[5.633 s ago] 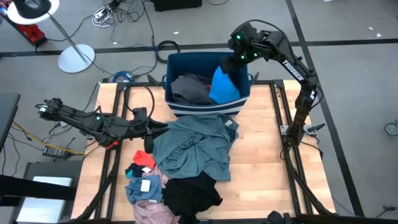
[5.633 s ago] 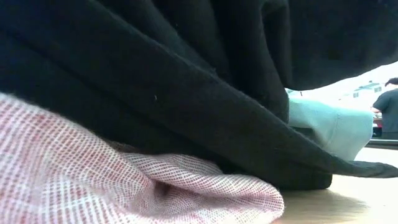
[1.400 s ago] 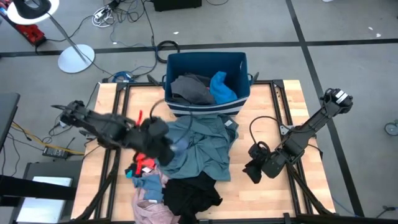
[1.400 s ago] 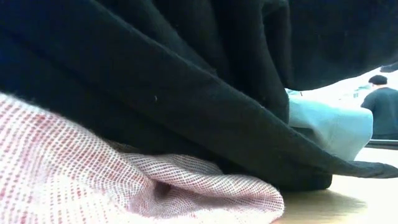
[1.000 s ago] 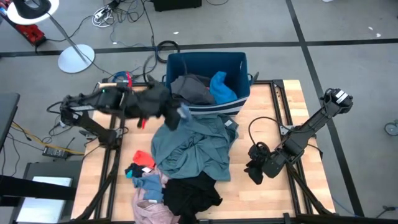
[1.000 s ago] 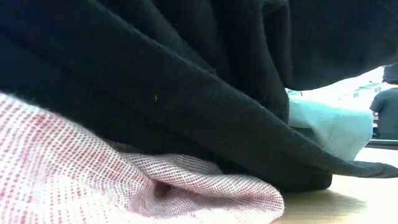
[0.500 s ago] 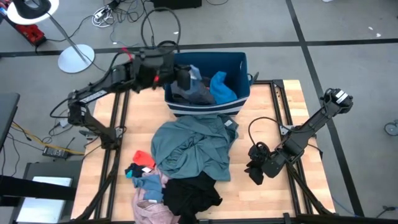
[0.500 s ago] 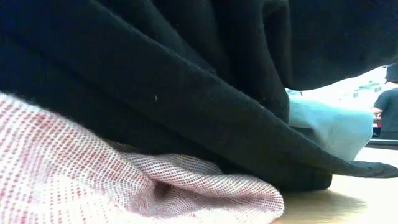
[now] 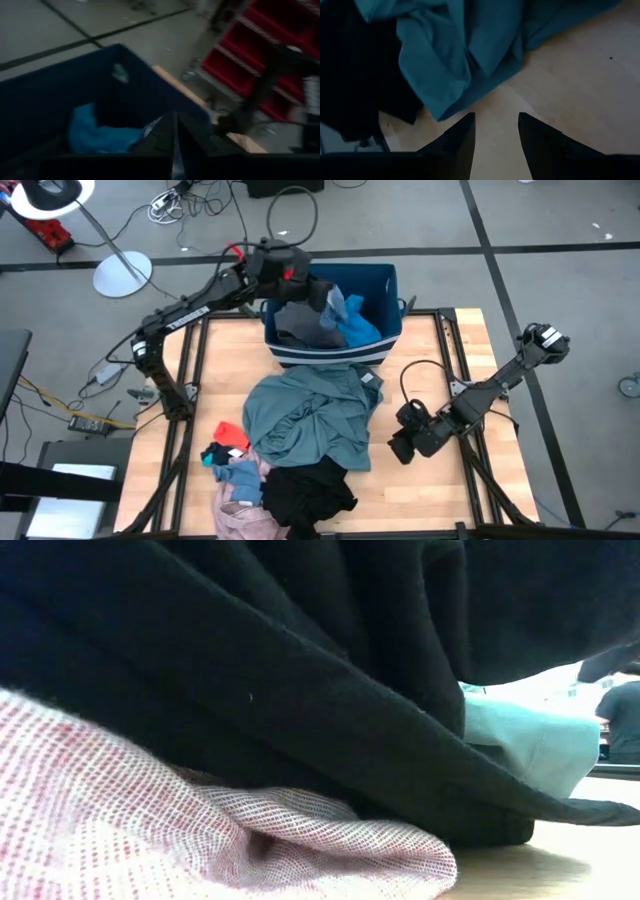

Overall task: Sort clothes
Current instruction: Put the green pants into the blue bin

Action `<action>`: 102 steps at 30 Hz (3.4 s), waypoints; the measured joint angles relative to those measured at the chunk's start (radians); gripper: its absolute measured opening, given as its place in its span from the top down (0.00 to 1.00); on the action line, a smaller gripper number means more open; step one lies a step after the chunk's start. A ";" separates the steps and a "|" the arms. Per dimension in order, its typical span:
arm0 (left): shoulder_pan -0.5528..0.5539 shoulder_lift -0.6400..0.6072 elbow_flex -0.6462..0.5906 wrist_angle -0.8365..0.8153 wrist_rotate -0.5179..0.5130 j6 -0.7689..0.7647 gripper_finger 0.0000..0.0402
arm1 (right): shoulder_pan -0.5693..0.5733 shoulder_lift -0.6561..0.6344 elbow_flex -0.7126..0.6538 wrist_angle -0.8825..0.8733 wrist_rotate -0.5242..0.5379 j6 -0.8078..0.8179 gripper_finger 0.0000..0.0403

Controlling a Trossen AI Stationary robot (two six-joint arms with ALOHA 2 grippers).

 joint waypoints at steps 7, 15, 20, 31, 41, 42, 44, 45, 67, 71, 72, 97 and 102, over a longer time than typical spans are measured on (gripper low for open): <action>0.041 0.029 0.000 0.115 0.106 -0.004 0.73 | -0.055 0.000 0.000 0.001 0.000 0.027 0.63; 0.042 0.011 0.000 0.107 0.273 -0.013 0.64 | -0.097 0.000 0.000 0.011 0.000 0.025 0.63; -0.020 -0.053 0.001 -0.050 0.245 0.089 0.64 | -0.115 -0.003 0.000 0.012 -0.013 -0.004 0.63; -0.176 -0.244 0.001 -0.467 0.030 0.080 0.63 | -0.197 -0.090 0.001 0.194 -0.059 -0.330 0.63; -0.347 -0.286 -0.102 -0.665 -0.055 0.025 0.63 | -0.325 -0.039 0.154 0.197 -0.206 -0.668 0.63; -0.365 -0.294 -0.136 -0.648 -0.071 0.023 0.63 | -0.337 -0.024 0.187 0.173 -0.206 -0.700 0.63; -0.397 -0.318 -0.218 -0.587 -0.109 0.015 0.63 | -0.361 0.007 0.253 0.100 -0.209 -0.756 0.63; -0.412 -0.335 -0.264 -0.542 -0.121 0.004 0.63 | -0.373 0.026 0.287 0.067 -0.209 -0.781 0.63; -0.527 -0.723 -0.892 -0.107 -0.132 -0.263 0.63 | -0.464 0.580 0.915 -0.504 -0.205 -1.230 0.40; -0.527 -0.741 -0.893 -0.118 -0.132 -0.244 0.63 | -0.475 0.606 0.918 -0.500 -0.160 -1.249 0.27; -0.527 -0.745 -0.893 -0.113 -0.132 -0.243 0.63 | -0.480 0.615 0.918 -0.502 -0.159 -1.249 0.24; -0.527 -0.762 -0.893 -0.125 -0.043 -0.214 0.63 | -0.559 0.928 0.917 -0.524 -0.295 -1.132 0.51; -0.527 -0.762 -0.893 -0.125 -0.041 -0.199 0.63 | -0.566 0.850 0.915 -0.539 -0.287 -1.096 0.92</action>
